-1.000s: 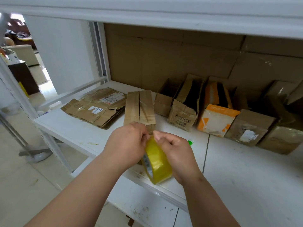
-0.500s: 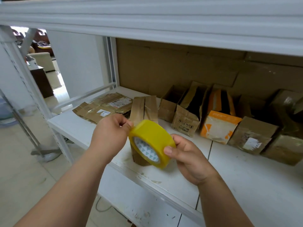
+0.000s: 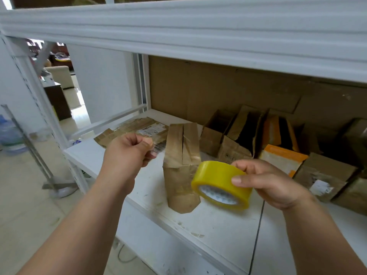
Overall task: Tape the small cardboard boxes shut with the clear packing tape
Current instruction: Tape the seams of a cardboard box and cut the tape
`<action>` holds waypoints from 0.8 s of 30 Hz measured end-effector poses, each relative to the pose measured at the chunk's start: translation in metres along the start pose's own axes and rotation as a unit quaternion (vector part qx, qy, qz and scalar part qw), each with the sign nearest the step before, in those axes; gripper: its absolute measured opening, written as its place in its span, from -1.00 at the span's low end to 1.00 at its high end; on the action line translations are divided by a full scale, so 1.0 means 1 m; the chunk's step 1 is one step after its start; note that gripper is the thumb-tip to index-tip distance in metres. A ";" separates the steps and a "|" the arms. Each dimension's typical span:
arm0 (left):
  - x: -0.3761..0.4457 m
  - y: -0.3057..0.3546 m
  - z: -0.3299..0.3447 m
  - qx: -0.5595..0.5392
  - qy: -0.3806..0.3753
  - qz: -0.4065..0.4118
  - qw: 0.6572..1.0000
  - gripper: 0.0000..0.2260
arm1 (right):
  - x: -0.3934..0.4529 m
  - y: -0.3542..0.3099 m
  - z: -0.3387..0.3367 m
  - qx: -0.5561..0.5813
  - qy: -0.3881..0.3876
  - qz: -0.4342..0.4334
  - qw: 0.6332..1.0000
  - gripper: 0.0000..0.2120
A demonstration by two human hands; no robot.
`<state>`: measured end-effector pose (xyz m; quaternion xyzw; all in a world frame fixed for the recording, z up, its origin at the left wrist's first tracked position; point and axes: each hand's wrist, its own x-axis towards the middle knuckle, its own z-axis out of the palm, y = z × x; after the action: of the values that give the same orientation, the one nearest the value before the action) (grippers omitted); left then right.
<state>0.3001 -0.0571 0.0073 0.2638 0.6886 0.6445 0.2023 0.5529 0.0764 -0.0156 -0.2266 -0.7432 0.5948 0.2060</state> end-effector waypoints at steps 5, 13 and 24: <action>0.014 -0.014 0.003 -0.032 -0.005 -0.015 0.999 -0.83 | 0.008 -0.011 -0.019 -0.055 0.107 -0.021 0.992 -0.22; 0.022 -0.032 -0.002 -0.094 0.066 -0.089 0.989 -0.93 | 0.027 -0.009 -0.037 -0.021 0.134 0.022 0.990 -0.32; 0.019 -0.056 0.010 -0.093 0.142 -0.142 0.975 -0.91 | 0.056 -0.001 -0.046 -0.075 0.122 0.085 0.986 -0.68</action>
<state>0.2861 -0.0391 -0.0484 0.0493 0.6779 0.7013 0.2150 0.5339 0.1455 -0.0028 -0.3751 -0.7329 0.5205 0.2263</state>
